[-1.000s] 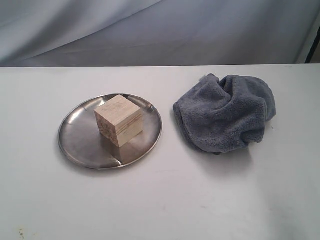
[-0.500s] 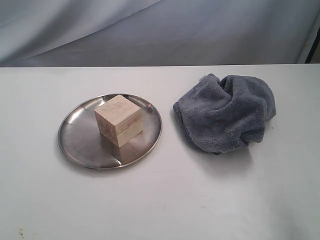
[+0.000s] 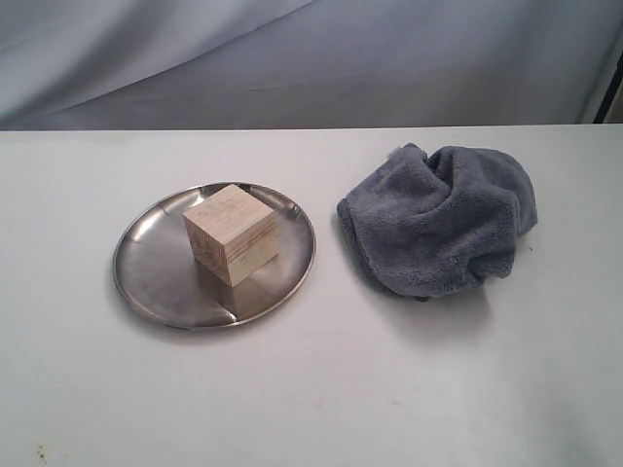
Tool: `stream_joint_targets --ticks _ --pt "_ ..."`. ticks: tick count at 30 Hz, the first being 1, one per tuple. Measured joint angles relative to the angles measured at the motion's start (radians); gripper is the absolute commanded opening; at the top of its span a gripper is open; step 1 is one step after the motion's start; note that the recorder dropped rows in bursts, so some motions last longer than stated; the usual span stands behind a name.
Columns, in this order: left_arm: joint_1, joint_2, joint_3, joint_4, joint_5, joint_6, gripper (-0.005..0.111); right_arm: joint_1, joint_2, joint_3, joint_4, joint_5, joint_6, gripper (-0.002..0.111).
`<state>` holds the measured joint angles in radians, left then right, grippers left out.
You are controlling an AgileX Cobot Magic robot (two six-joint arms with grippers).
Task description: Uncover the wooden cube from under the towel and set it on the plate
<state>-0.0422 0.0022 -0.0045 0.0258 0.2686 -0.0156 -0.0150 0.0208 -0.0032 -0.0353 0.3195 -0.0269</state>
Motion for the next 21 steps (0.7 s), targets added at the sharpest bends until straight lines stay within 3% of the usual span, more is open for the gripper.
stream_joint_targets --ticks 6,21 --pt "0.000 0.000 0.000 0.000 0.000 0.000 0.000 -0.048 -0.014 0.000 0.014 0.014 0.000 0.000" --pt "0.000 0.000 0.000 0.000 0.000 0.000 0.000 -0.048 -0.014 0.000 0.027 0.023 0.002 0.000"
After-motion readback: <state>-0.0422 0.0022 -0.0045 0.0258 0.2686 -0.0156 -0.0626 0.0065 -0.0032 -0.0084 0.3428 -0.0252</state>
